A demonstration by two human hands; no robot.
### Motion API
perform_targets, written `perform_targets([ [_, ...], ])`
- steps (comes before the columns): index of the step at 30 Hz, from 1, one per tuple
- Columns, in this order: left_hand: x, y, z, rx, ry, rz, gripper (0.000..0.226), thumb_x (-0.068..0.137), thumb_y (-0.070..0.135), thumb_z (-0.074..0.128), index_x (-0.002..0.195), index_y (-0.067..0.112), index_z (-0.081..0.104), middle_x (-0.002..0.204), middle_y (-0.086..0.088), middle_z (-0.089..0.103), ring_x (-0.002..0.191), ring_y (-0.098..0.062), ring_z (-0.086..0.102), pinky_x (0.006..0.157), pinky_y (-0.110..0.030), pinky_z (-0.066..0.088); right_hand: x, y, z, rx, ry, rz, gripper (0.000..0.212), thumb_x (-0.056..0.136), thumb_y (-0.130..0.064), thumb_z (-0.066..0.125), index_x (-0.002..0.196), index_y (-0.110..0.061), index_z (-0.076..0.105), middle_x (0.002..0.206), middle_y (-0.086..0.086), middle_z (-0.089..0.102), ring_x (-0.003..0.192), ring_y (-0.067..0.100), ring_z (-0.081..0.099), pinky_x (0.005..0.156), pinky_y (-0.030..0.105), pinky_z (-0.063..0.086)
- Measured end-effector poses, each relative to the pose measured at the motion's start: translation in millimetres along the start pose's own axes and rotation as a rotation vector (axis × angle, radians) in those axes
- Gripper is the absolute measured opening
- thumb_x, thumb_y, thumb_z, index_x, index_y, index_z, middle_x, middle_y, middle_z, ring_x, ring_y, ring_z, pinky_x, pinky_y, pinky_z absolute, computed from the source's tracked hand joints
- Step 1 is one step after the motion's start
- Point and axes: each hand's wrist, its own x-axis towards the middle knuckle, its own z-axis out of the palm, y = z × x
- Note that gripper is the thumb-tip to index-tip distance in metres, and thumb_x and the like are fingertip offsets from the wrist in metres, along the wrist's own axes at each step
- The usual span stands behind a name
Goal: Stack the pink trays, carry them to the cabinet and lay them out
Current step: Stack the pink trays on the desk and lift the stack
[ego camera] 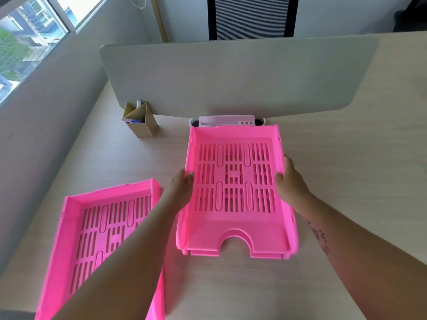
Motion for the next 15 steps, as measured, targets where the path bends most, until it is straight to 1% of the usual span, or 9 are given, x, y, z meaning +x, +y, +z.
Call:
perform_targets([
  [2, -8, -3, 0, -0.063, -0.015, -0.008, 0.048, 0.105, 0.038, 0.029, 0.113, 0.000, 0.059, 0.090, -0.011, 0.060, 0.082, -0.027, 0.056, 0.070, -0.034, 0.041, -7, 0, -5, 0.038, -0.046, -0.010, 0.059, 0.103, -0.018, 0.035, 0.156, -0.023, 0.009, 0.123, 0.011, 0.060, 0.076, 0.033, 0.068, 0.065, 0.045, 0.058],
  [3, -13, -7, 1, -0.121, -0.025, -0.013, 0.053, 0.105, 0.040, 0.027, 0.117, 0.001, 0.060, 0.094, -0.012, 0.063, 0.088, -0.029, 0.059, 0.075, -0.036, 0.045, -11, 0, -7, 0.042, -0.048, -0.019, 0.058, 0.103, -0.022, 0.035, 0.156, -0.021, 0.011, 0.132, 0.012, 0.057, 0.090, 0.037, 0.069, 0.073, 0.046, 0.058],
  [5, -24, -13, 4, -0.221, -0.044, -0.051, 0.060, 0.105, 0.045, 0.022, 0.125, 0.004, 0.062, 0.105, -0.016, 0.067, 0.100, -0.032, 0.062, 0.089, -0.041, 0.049, -20, 2, -6, 0.051, -0.040, -0.042, 0.056, 0.104, -0.034, 0.030, 0.155, -0.018, 0.016, 0.144, 0.013, 0.050, 0.113, 0.037, 0.062, 0.089, 0.044, 0.052],
  [6, -28, -16, 6, -0.264, -0.051, -0.073, 0.064, 0.104, 0.048, 0.021, 0.125, 0.005, 0.062, 0.105, -0.016, 0.068, 0.100, -0.032, 0.063, 0.093, -0.043, 0.049, -26, 4, -3, 0.069, -0.031, -0.049, 0.056, 0.104, -0.037, 0.027, 0.155, -0.016, 0.019, 0.147, 0.014, 0.047, 0.120, 0.035, 0.058, 0.094, 0.041, 0.049],
  [8, -33, -20, 12, -0.332, -0.057, -0.113, 0.069, 0.102, 0.052, 0.019, 0.119, 0.005, 0.066, 0.094, -0.013, 0.069, 0.091, -0.030, 0.065, 0.091, -0.045, 0.052, -33, 9, 2, 0.143, 0.010, -0.033, 0.055, 0.105, -0.038, 0.023, 0.152, -0.011, 0.027, 0.147, 0.015, 0.047, 0.129, 0.034, 0.051, 0.099, 0.037, 0.042],
  [10, -35, -19, 14, -0.350, -0.041, -0.136, 0.070, 0.102, 0.053, 0.020, 0.113, 0.005, 0.069, 0.085, -0.010, 0.068, 0.081, -0.026, 0.064, 0.084, -0.042, 0.053, -34, 12, 7, 0.208, 0.057, -0.003, 0.053, 0.105, -0.036, 0.022, 0.148, -0.009, 0.036, 0.145, 0.016, 0.049, 0.131, 0.033, 0.049, 0.103, 0.037, 0.040],
  [12, -35, -19, 13, -0.351, -0.030, -0.151, 0.070, 0.101, 0.055, 0.021, 0.115, 0.004, 0.068, 0.088, -0.012, 0.069, 0.082, -0.027, 0.065, 0.085, -0.043, 0.053, -31, 14, 8, 0.210, 0.061, 0.011, 0.052, 0.105, -0.035, 0.022, 0.145, -0.007, 0.040, 0.142, 0.017, 0.052, 0.128, 0.033, 0.050, 0.103, 0.039, 0.040],
  [13, -34, -19, 12, -0.351, -0.031, -0.161, 0.071, 0.101, 0.055, 0.022, 0.117, 0.004, 0.068, 0.094, -0.015, 0.069, 0.087, -0.031, 0.065, 0.088, -0.045, 0.053, -29, 14, 9, 0.197, 0.056, 0.012, 0.052, 0.105, -0.035, 0.022, 0.145, -0.007, 0.040, 0.139, 0.018, 0.054, 0.123, 0.033, 0.054, 0.099, 0.039, 0.043],
  [15, -35, -18, 8, -0.342, -0.033, -0.169, 0.070, 0.101, 0.055, 0.024, 0.115, 0.003, 0.068, 0.101, -0.018, 0.069, 0.094, -0.034, 0.065, 0.091, -0.048, 0.052, -26, 15, 7, 0.154, 0.054, 0.016, 0.050, 0.105, -0.033, 0.025, 0.144, -0.006, 0.040, 0.132, 0.020, 0.058, 0.103, 0.030, 0.060, 0.082, 0.035, 0.048],
])
